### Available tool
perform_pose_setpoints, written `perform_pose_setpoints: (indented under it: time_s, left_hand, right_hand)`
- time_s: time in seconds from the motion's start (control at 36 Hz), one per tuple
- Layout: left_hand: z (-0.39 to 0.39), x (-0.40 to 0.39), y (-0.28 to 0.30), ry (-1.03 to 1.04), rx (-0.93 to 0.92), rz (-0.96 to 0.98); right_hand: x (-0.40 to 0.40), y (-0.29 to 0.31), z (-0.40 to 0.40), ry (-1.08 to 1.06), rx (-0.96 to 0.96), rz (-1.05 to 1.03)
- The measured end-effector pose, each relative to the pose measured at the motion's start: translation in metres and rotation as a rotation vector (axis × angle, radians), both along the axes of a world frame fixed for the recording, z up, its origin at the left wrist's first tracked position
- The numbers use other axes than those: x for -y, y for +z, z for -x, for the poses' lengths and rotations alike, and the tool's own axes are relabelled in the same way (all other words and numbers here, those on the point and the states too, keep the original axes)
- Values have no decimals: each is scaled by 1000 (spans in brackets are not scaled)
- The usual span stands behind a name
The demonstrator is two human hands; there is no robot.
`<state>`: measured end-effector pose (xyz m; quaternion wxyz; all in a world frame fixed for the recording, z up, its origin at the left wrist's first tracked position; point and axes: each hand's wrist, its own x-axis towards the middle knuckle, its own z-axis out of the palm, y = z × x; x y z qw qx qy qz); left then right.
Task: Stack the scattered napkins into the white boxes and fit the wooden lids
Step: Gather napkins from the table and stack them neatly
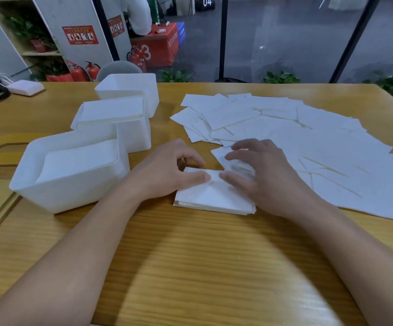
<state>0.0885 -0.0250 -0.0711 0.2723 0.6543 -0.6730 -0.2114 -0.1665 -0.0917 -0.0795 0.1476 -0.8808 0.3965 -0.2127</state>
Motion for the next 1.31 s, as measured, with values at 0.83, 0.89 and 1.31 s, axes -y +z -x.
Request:
perform_pose_setpoints:
  time_s: [0.83,0.89,1.31]
  left_hand:
    - [6,9,-5,165,-478,239]
    - [4,12,-6,143,-525,255]
    - [12,-3,9,-188,-735,-44]
  right_hand:
    - [-8,0,-16,293,157,47]
    - [-5,0,-14,215,260,61]
    - [-12,26,-8,6,697,-507]
